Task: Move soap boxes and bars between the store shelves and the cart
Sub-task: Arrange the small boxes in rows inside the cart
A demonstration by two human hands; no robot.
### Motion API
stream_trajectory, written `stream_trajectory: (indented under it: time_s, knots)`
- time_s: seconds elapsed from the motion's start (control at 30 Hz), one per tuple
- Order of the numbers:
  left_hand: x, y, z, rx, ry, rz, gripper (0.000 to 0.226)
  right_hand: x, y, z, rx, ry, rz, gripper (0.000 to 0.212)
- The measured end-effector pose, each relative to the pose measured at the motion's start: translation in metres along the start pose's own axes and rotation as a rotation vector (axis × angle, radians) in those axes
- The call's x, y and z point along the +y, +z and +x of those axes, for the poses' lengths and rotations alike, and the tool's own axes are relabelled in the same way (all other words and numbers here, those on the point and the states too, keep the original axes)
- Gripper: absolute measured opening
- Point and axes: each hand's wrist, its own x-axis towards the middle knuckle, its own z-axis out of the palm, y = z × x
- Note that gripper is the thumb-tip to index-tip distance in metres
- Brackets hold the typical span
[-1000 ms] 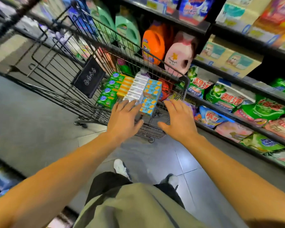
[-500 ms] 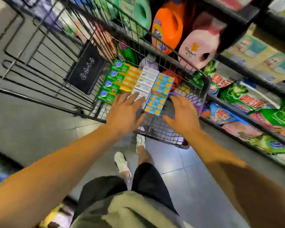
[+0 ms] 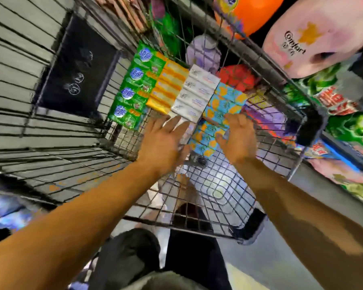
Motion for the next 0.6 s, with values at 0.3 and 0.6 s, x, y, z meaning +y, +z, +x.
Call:
stream_trajectory:
  time_s: [0.3,0.6]
  knots:
    - [-0.004,0.030,0.032,-0.119,-0.146,-0.107,0.070,0.018,0.021,0.033,0.081,-0.017,-0.162,0.051]
    - [0.021,0.023,0.048,-0.162,-0.136,-0.135,0.063,0.021,0.005,0.018,-0.093,0.004,-0.165,0.047]
